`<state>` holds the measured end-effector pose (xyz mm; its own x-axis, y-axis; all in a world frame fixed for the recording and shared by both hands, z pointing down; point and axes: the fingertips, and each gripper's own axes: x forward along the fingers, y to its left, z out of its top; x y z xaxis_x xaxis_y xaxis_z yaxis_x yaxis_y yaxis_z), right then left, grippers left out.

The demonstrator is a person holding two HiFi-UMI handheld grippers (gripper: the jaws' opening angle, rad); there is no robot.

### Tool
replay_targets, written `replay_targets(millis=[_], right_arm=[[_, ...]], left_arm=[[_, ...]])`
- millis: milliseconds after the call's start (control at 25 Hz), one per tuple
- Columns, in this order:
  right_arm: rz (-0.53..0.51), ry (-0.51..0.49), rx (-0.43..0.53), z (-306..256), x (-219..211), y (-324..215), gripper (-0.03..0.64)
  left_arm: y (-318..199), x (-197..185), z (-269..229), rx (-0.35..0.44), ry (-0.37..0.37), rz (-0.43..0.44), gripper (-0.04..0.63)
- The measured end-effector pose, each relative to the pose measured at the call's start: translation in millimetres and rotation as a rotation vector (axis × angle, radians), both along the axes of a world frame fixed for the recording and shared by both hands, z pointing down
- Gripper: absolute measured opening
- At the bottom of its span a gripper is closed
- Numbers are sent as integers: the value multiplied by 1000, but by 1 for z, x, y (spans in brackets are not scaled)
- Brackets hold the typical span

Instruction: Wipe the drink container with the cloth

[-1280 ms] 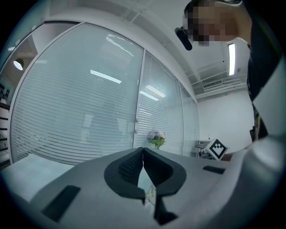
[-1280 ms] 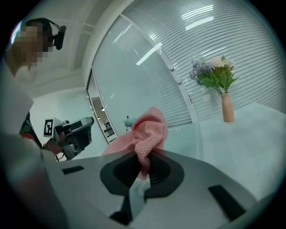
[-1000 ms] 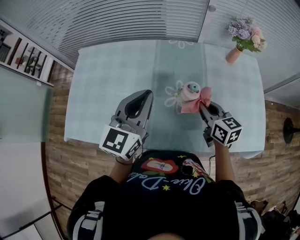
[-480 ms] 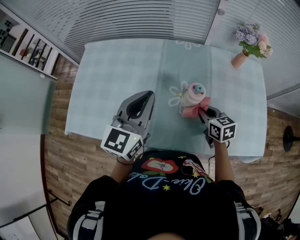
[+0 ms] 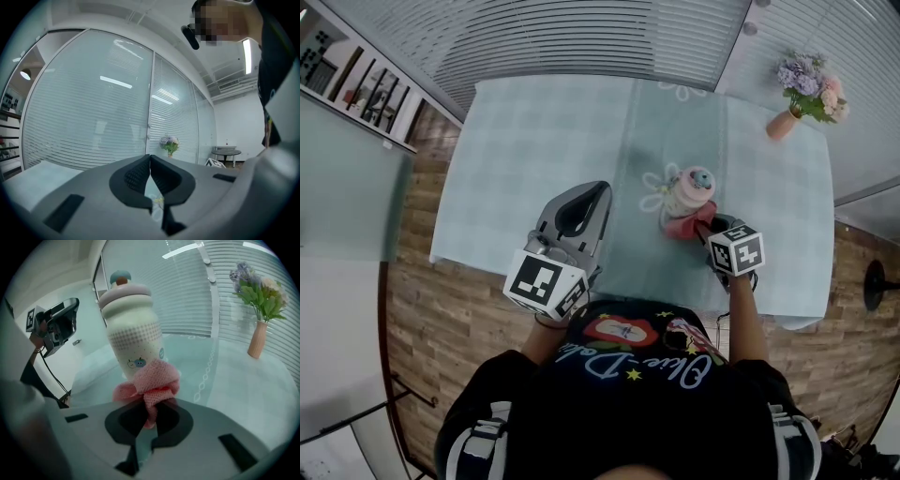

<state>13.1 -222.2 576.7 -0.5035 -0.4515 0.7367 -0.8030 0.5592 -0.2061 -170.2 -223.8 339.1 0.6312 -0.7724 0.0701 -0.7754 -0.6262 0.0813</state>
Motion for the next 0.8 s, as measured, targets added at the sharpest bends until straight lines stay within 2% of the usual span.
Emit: replay_targets(millis=[200, 520, 800], right_arm=[[-27, 36, -12, 3, -3, 2, 17], [23, 18, 20, 2, 7, 6, 17], [132, -109, 118, -38, 46, 18, 17]], left_arm=[[2, -2, -1, -1, 3, -2, 5], [-1, 6, 2, -13, 11, 21, 5], [-5, 30, 5, -16, 16, 81, 5]])
